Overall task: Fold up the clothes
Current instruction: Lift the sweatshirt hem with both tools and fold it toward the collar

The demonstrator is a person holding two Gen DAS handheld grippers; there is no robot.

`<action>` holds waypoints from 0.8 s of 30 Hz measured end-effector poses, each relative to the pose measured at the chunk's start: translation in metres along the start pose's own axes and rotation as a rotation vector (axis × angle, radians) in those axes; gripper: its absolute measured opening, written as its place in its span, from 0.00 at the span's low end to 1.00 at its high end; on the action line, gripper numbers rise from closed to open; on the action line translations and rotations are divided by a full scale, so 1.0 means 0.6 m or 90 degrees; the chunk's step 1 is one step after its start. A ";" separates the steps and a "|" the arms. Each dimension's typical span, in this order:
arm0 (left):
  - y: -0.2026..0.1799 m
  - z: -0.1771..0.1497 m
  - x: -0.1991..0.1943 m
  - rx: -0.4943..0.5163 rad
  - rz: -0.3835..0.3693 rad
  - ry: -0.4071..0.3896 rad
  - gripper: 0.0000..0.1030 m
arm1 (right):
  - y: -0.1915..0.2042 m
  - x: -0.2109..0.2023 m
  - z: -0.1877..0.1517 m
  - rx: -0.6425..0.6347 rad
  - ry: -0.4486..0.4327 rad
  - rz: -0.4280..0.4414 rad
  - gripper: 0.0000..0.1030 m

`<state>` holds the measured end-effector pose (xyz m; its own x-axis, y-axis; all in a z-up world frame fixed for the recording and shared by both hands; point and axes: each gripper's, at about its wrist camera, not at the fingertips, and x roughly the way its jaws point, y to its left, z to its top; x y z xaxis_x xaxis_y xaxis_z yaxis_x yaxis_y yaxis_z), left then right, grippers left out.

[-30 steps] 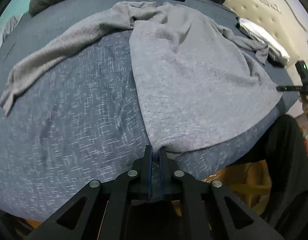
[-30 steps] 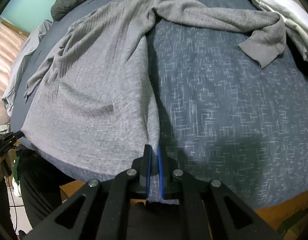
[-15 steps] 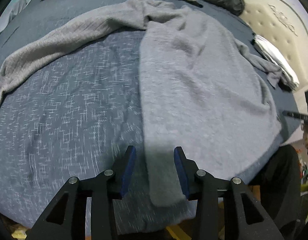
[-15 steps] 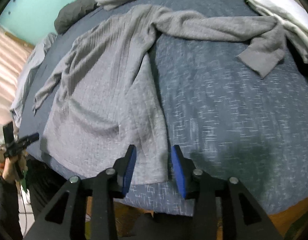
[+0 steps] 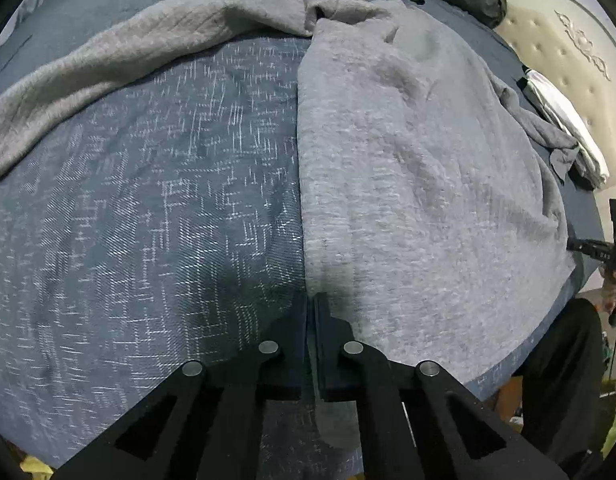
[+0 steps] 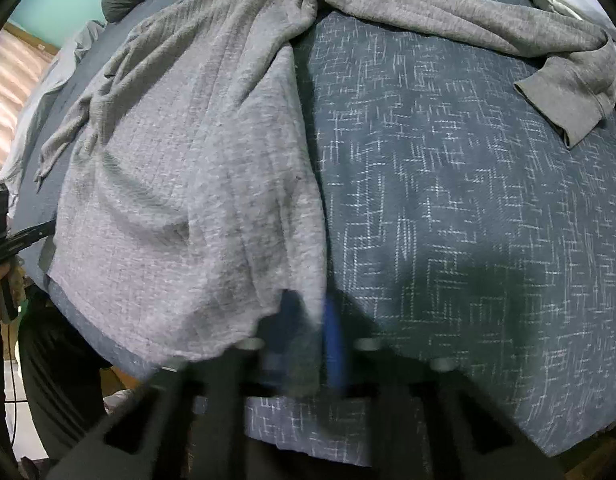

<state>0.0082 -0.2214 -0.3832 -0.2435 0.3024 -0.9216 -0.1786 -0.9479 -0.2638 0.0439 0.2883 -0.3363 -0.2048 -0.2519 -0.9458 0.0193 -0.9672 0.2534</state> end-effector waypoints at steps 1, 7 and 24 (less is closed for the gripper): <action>-0.001 -0.002 -0.006 0.002 0.000 -0.001 0.03 | 0.000 -0.004 -0.001 -0.001 -0.004 0.001 0.03; -0.021 -0.020 -0.057 0.032 0.016 -0.024 0.02 | -0.007 -0.054 -0.010 -0.005 -0.042 -0.007 0.02; -0.006 0.120 -0.141 0.010 0.046 -0.083 0.18 | -0.023 -0.119 0.066 0.015 -0.117 0.008 0.22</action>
<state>-0.0391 -0.2362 -0.2838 -0.3785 0.2443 -0.8928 -0.1711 -0.9664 -0.1919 0.0197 0.3208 -0.2640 -0.3804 -0.2511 -0.8901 0.0007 -0.9625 0.2712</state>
